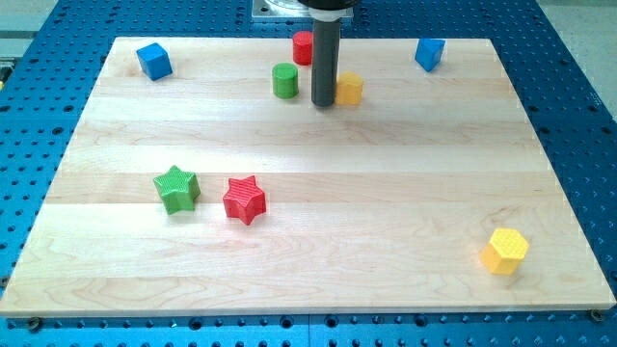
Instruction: Push the green circle to the bottom center
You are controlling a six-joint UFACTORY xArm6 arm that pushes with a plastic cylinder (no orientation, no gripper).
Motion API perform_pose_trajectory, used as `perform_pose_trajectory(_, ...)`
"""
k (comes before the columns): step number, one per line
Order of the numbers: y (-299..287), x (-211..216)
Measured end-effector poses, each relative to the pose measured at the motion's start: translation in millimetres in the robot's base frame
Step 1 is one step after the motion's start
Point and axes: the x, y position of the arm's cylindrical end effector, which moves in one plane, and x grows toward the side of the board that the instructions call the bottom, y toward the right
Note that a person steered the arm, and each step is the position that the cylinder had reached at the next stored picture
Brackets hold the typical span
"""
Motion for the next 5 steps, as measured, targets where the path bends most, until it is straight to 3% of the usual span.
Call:
perform_pose_trajectory(2, -17.9, -41.5)
perform_pose_trajectory(4, -97.5, -8.1)
perform_pose_trajectory(5, -99.4, -6.6)
